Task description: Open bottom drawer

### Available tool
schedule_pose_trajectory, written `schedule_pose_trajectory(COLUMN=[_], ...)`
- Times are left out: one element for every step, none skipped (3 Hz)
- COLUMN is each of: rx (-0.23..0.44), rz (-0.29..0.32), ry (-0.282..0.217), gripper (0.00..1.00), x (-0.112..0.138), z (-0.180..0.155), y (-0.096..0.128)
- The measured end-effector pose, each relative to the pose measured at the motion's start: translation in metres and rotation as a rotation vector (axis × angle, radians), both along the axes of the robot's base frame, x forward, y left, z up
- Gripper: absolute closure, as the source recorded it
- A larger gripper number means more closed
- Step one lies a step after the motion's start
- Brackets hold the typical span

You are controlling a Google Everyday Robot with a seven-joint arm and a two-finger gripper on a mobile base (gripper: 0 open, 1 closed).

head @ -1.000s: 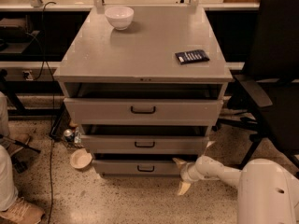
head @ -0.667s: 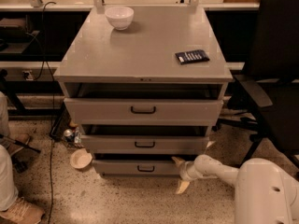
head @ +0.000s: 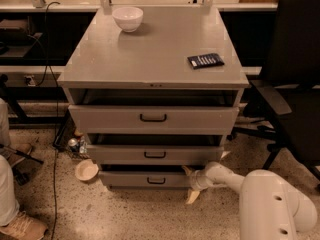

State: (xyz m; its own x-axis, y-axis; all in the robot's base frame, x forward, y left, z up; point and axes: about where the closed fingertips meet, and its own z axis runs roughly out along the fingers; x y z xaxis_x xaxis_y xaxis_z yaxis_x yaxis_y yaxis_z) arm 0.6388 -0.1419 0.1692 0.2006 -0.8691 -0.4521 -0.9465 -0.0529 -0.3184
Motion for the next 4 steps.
schedule_pose_trajectory(rx=[0.012,0.002,-0.016,-0.024], rz=[0.003,-0.006,-0.044,-0.060], ry=[0.010,0.022,0.014,0.021], gripper=[0.19,0.42,0.65,0.95], x=[0.011,0.009,-0.004,-0.020], z=[-0.008,-0.012,-0.002,0.002], y=[0.005,-0.001,-0.022,-0.031])
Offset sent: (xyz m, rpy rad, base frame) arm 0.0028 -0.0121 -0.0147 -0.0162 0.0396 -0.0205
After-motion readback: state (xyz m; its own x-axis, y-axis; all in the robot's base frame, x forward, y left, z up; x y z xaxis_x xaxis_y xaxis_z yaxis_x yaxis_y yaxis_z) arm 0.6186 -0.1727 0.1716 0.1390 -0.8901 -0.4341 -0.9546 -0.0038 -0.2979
